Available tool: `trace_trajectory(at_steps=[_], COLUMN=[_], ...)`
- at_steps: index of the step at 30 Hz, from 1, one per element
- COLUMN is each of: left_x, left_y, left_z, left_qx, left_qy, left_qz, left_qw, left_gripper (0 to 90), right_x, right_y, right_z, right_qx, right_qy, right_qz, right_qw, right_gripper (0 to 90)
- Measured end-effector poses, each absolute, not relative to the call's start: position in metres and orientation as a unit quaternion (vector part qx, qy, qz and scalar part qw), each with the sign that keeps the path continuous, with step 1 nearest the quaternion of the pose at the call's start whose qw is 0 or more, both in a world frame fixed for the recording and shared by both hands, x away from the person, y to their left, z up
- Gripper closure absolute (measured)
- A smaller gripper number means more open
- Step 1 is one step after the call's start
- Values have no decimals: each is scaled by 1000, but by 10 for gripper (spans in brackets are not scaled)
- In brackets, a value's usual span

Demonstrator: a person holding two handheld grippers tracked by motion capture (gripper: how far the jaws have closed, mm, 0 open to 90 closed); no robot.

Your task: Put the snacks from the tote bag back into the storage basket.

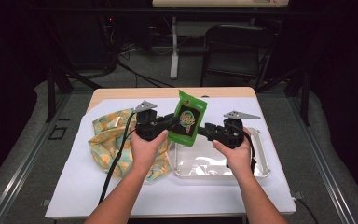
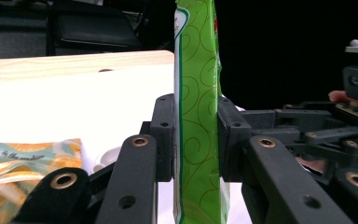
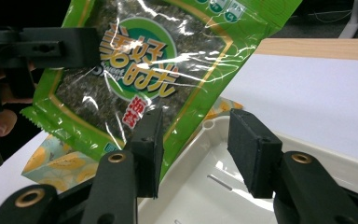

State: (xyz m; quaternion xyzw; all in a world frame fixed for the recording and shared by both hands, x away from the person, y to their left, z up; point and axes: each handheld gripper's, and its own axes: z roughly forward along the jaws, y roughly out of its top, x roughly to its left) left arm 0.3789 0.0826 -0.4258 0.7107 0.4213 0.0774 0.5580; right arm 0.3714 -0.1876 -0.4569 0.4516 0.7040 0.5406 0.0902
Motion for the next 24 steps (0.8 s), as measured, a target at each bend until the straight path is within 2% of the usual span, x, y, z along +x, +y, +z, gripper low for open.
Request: trace_trajectory(at_steps=[7, 14, 24], left_x=[381, 381, 382], left_y=[77, 68, 64], left_z=[-431, -437, -442], left_qx=[713, 719, 724], left_qy=[417, 407, 410], left_qz=[72, 66, 68], left_qw=[560, 560, 551], left_gripper=[729, 729, 728], right_x=[379, 384, 382], right_y=[-195, -199, -199], right_z=[-469, -477, -478], right_qx=[474, 482, 498], right_qy=[690, 673, 666], right_qz=[541, 561, 554], right_qw=[76, 30, 34], right_gripper=[534, 535, 679])
